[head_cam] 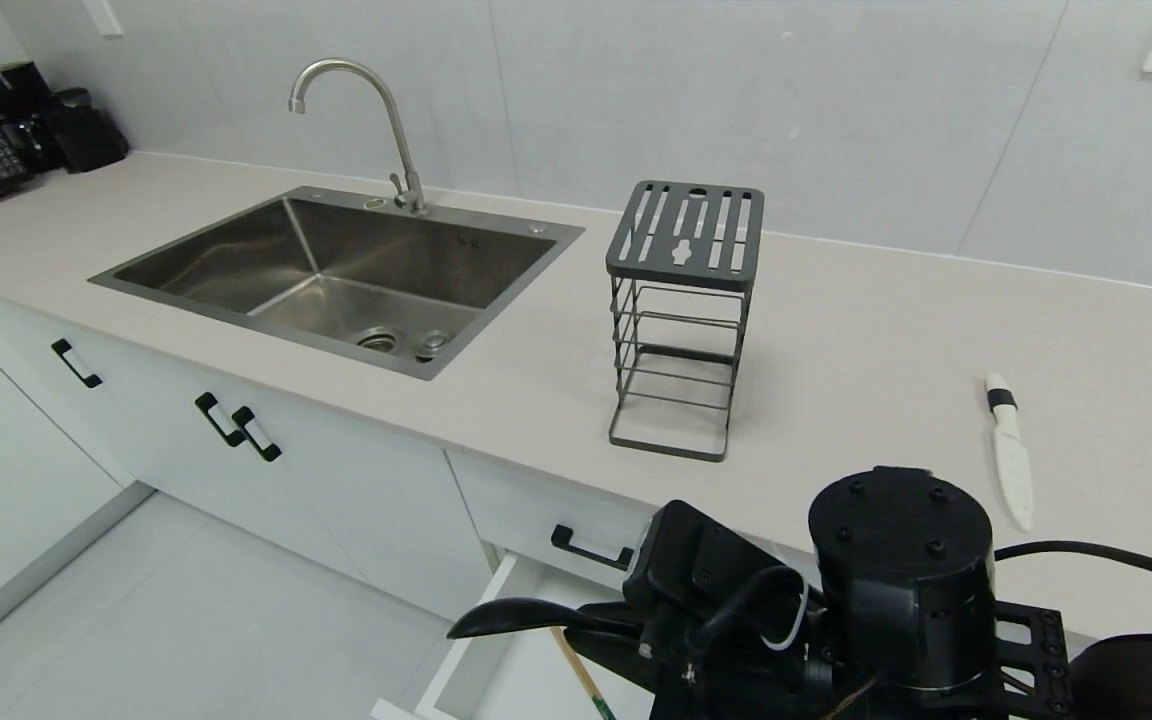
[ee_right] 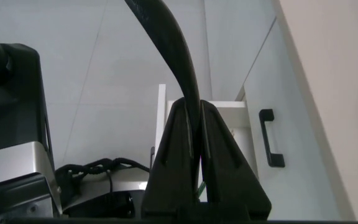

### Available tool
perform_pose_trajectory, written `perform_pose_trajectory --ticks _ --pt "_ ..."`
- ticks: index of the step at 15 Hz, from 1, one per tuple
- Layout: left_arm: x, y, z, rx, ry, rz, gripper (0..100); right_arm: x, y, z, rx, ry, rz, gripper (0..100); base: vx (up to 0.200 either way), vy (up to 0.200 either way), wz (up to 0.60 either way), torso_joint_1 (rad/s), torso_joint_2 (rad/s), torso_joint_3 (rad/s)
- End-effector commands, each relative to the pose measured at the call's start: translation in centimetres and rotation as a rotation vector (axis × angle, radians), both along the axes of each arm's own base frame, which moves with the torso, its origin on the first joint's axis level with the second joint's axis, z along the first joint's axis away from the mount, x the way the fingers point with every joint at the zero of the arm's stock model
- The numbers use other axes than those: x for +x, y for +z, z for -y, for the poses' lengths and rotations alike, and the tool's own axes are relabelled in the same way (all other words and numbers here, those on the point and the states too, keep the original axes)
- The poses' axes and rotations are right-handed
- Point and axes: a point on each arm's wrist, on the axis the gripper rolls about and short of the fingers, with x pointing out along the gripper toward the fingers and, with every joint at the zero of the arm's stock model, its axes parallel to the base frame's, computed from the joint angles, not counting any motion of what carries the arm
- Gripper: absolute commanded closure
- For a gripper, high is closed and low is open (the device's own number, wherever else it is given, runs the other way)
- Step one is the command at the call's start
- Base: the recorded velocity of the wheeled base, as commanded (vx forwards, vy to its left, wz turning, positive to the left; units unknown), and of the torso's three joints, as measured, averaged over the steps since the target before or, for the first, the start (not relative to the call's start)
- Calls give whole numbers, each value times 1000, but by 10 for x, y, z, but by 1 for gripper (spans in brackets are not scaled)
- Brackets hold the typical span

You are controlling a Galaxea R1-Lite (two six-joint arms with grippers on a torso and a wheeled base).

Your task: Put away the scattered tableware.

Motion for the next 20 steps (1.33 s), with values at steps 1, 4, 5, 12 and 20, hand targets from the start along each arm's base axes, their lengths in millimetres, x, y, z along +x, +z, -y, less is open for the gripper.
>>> perform_pose_trajectory --ticks 1,4,5,12,20 --pt "0 0 0 0 0 1 0 0 0 0 0 1 0 100 0 0 0 -266 515 256" --pt "0 0 0 0 0 3 0 -1 0 0 0 1 1 100 0 0 0 -259 515 246" --pt "0 0 0 0 0 1 0 -1 0 0 0 1 1 100 0 0 0 -261 500 251" --pt "0 0 0 0 0 1 0 0 1 0 1 0 2 100 0 0 0 -258 493 239" --pt "0 0 0 0 0 3 0 0 -3 2 -10 -2 -6 100 0 0 0 -251 406 162"
